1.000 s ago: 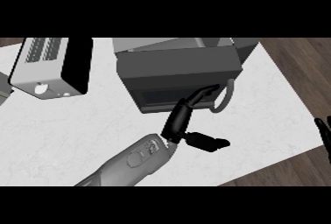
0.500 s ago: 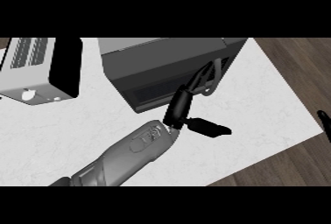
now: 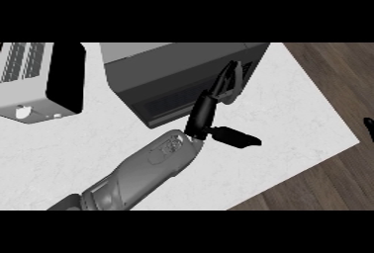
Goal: Pick up the milk, place it into the microwave and close the microwave
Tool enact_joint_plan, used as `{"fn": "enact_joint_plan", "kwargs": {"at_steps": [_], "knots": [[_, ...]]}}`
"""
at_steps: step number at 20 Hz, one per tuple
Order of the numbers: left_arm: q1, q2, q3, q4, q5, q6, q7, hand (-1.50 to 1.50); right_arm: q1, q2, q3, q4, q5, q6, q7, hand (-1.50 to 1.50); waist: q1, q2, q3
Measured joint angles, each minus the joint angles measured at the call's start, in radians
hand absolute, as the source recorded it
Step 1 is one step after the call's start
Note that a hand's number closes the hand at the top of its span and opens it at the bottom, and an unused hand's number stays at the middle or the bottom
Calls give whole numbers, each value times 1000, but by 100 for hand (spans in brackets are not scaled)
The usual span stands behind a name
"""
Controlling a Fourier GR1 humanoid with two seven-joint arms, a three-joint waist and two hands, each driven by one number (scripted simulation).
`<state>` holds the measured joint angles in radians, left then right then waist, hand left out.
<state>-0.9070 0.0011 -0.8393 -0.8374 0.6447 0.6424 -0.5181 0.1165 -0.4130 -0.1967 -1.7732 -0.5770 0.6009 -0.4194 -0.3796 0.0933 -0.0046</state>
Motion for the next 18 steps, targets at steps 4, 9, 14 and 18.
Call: {"fn": "enact_joint_plan", "kwargs": {"at_steps": [4, 9, 14, 18], "knots": [[-6, 3, -6, 10, 25, 7, -25, -150, -17, -15, -5, 2, -18, -3, 18, -150, -8, 2, 0], [-9, 5, -14, 22, 52, 16, -59, -150, -31, -31, -14, 6, -44, -5, 38, -150, -18, 2, 0], [-11, 7, -26, 32, 76, 25, -91, -150, -47, -50, -20, 7, -67, -1, 55, -150, -27, 3, 1], [-13, 6, -32, 39, 98, 28, -112, -150, -58, -63, -21, 9, -84, 2, 69, -150, -30, 4, 1]]}}
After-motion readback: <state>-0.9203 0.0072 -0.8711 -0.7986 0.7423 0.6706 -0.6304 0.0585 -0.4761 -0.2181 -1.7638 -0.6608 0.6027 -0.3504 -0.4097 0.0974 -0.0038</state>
